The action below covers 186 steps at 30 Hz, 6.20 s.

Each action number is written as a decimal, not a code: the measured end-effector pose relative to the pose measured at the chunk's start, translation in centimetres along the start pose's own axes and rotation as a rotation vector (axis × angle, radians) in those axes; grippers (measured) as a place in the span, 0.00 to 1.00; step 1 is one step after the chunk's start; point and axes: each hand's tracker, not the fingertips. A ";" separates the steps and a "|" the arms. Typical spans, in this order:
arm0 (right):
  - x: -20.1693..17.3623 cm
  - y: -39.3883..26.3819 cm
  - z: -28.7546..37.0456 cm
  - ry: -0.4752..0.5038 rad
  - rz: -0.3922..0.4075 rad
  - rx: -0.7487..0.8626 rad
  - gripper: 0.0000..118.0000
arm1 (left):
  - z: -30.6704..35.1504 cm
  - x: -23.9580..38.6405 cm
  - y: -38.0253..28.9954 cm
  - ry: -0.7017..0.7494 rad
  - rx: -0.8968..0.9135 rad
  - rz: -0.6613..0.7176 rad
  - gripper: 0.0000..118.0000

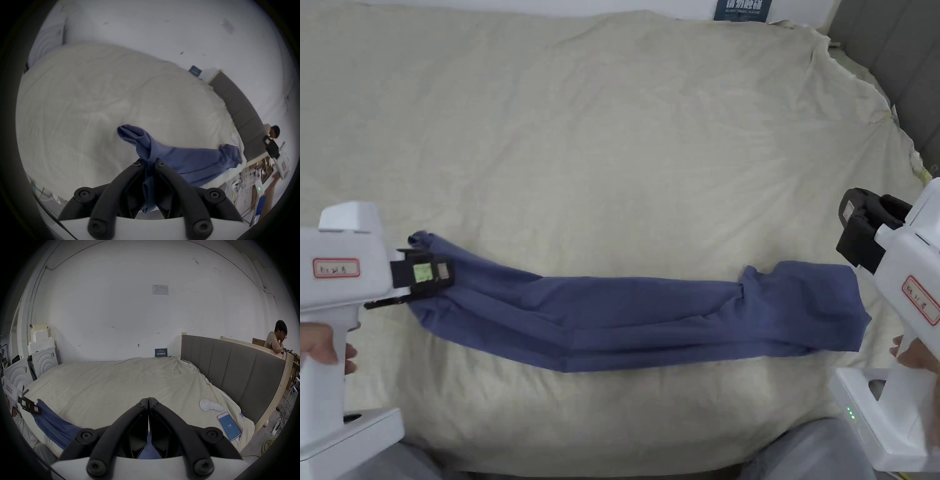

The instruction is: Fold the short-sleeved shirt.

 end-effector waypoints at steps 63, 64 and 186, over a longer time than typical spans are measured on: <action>7.0 -2.0 5.7 -0.137 -0.108 -0.007 0.00 | -19.7 26.4 -16.2 -0.036 -0.121 -0.593 0.00; 7.1 -2.0 5.8 -0.142 -0.110 -0.007 0.00 | -20.1 26.7 -16.5 -0.040 -0.130 -0.605 0.00; 7.9 -3.2 6.2 -0.152 -0.183 -0.028 0.00 | -16.8 23.4 -1.6 -0.330 -0.200 -0.061 0.80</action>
